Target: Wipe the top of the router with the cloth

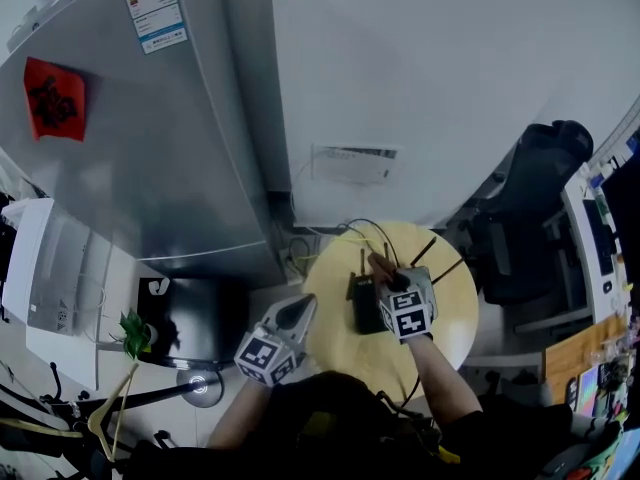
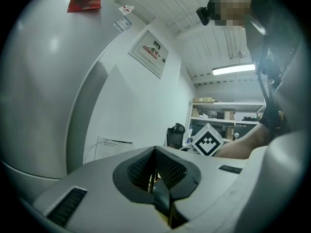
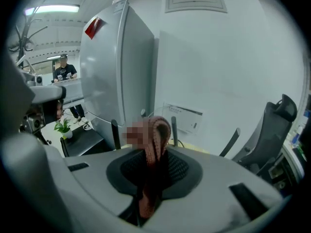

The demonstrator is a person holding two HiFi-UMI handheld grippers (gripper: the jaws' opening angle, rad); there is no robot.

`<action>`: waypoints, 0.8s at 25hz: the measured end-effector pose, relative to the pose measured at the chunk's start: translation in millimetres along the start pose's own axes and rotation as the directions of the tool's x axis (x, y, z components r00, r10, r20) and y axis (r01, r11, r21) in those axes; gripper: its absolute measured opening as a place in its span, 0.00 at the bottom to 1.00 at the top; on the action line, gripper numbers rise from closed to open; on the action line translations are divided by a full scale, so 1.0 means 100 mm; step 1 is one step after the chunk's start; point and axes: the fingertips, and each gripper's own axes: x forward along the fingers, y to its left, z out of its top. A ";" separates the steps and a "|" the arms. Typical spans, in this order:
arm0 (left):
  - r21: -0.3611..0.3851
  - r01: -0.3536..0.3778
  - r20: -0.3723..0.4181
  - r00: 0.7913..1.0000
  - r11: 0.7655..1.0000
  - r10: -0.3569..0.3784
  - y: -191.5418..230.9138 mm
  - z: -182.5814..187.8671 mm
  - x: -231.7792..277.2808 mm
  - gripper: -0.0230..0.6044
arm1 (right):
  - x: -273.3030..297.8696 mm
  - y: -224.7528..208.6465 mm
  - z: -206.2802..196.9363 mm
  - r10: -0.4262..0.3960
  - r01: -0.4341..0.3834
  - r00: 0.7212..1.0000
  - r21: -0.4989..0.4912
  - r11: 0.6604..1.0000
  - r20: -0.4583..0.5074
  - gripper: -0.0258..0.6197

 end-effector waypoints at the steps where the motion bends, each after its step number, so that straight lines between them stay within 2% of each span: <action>1: 0.003 -0.003 -0.004 1.000 1.000 0.003 0.00 -0.01 0.00 0.04 | 0.07 -0.02 -0.08 -0.006 0.006 1.000 -0.005 1.000 -0.026 0.13; 7: 0.031 -0.018 -0.049 0.999 0.999 0.020 0.03 -0.14 -0.06 0.04 | 0.42 -0.10 -0.55 -0.011 0.018 0.981 0.033 0.999 -0.191 0.13; 11: 0.033 -0.044 -0.065 0.997 0.998 0.046 0.13 -0.14 -0.12 0.04 | 0.56 -0.05 -0.53 0.026 -0.013 0.974 0.058 0.998 -0.223 0.13; 13: 0.032 -0.053 -0.065 0.996 0.998 0.055 0.16 -0.14 -0.15 0.04 | 0.66 -0.07 -0.69 0.040 -0.018 0.960 0.081 0.997 -0.278 0.13; 17: 0.030 -0.092 -0.074 0.993 0.995 0.094 0.27 -0.20 -0.19 0.04 | 0.82 -0.08 -0.93 0.081 -0.013 0.930 0.187 0.982 -0.358 0.13; 20: 0.021 -0.104 -0.087 0.991 0.994 0.105 0.30 -0.24 -0.22 0.04 | 0.89 -0.07 -0.98 0.087 -0.012 0.921 0.196 0.981 -0.379 0.13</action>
